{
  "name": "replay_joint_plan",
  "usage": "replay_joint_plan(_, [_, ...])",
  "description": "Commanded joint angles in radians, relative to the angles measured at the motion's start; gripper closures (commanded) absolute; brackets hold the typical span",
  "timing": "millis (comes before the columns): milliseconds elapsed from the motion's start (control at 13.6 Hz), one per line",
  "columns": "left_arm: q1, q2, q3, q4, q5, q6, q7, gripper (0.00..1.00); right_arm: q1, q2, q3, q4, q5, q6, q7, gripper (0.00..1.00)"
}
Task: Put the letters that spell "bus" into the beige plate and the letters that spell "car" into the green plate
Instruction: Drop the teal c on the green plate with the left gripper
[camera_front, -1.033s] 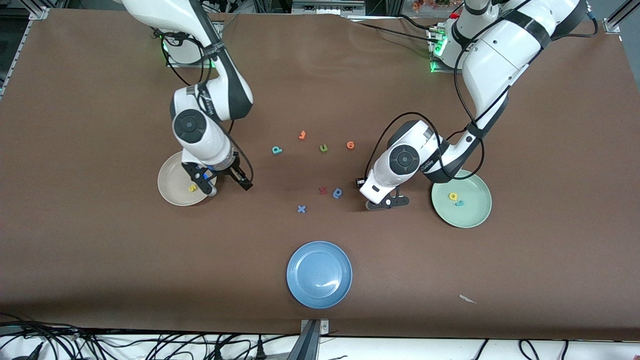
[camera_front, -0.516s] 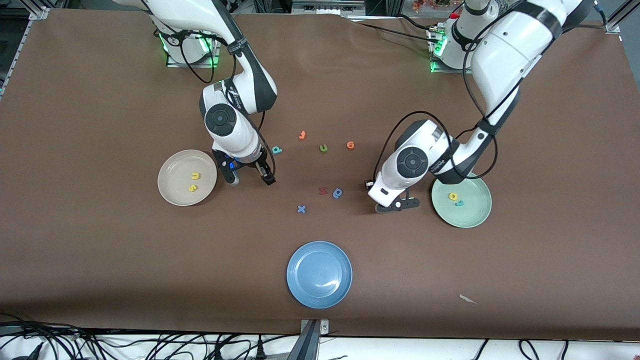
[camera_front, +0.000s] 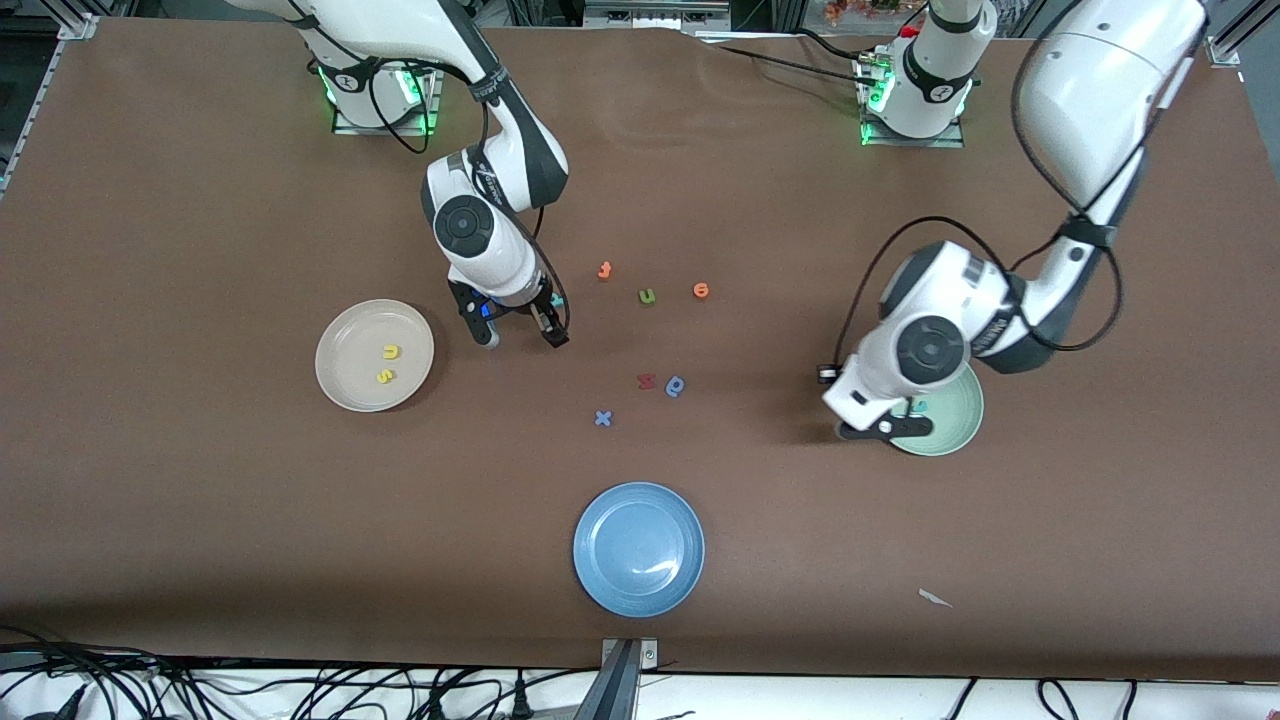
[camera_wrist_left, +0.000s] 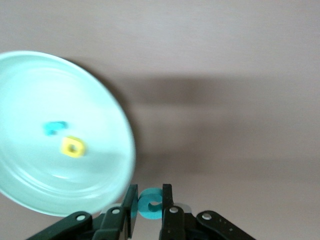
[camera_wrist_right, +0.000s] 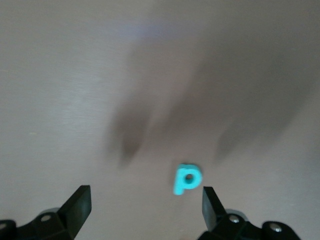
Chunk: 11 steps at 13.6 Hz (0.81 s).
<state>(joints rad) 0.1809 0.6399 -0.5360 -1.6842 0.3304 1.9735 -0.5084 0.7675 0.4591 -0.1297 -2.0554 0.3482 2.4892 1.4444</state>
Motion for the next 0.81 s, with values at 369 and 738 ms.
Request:
replay_joint_plan(369, [0.163, 0.038, -0.007, -0.038, 0.101, -0.01, 0.205, 0.88, -0.03, -0.083, 0.075, -0.184, 0.009, 0.163, -0.004, 0.02])
replay_joint_plan(738, [0.166, 0.04, -0.009, -0.037, 0.099, -0.013, 0.205, 0.0, -0.008, -0.057, 0.075, -0.184, -0.02, 0.166, 0.005, 0.02])
